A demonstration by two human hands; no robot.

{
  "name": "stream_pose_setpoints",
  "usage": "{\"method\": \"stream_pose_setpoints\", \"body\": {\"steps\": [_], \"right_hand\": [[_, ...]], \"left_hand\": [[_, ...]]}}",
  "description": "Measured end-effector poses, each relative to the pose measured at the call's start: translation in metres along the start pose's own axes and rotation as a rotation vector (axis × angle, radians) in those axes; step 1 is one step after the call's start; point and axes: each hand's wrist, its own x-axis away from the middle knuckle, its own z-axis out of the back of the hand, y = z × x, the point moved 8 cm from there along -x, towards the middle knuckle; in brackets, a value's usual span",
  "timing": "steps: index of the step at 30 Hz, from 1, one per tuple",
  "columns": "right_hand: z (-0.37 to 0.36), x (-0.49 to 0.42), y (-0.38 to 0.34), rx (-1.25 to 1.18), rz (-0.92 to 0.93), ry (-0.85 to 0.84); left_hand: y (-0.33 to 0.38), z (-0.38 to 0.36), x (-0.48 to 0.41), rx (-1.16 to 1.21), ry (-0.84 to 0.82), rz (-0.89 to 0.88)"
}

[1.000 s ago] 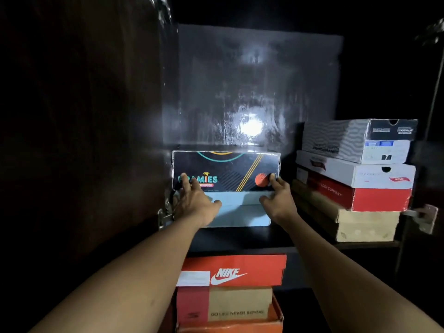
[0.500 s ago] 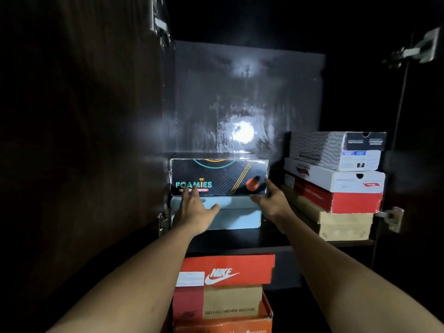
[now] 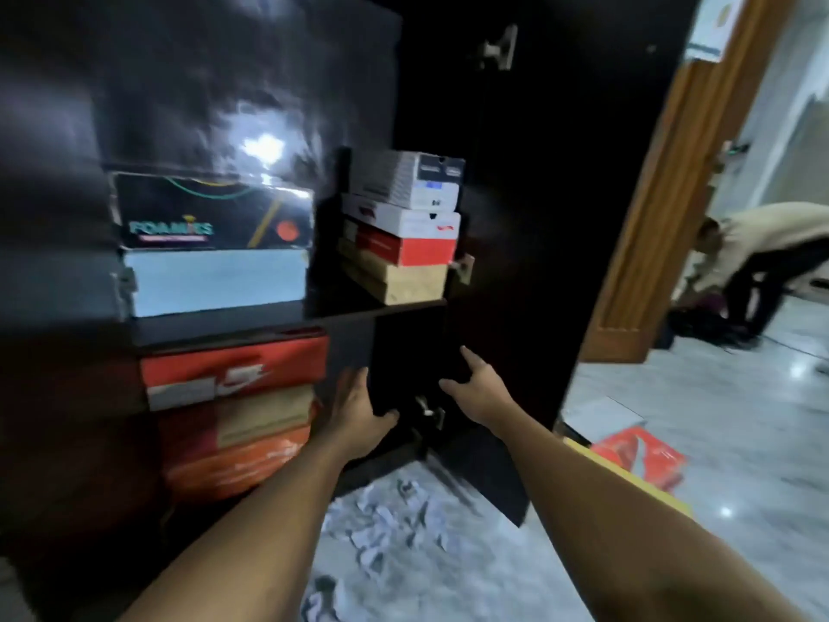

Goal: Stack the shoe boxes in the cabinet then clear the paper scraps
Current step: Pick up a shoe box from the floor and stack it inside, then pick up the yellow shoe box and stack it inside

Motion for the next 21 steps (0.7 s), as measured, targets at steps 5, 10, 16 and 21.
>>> {"method": "stream_pose_setpoints", "body": {"steps": [5, 10, 16, 21], "right_hand": [[0.053, 0.081, 0.078, 0.061, -0.203, 0.139], [0.101, 0.136, 0.139, 0.149, -0.359, 0.27], [0.146, 0.161, 0.196, 0.134, -0.479, 0.357], [0.163, 0.158, 0.239, 0.131, -0.526, 0.382]], "left_hand": [[0.048, -0.088, 0.019, -0.063, -0.312, -0.101], [0.131, -0.136, 0.03, 0.03, -0.393, -0.301], [0.156, -0.183, 0.023, 0.046, -0.493, -0.369], [0.161, -0.216, 0.01, -0.003, -0.508, -0.39]]}}
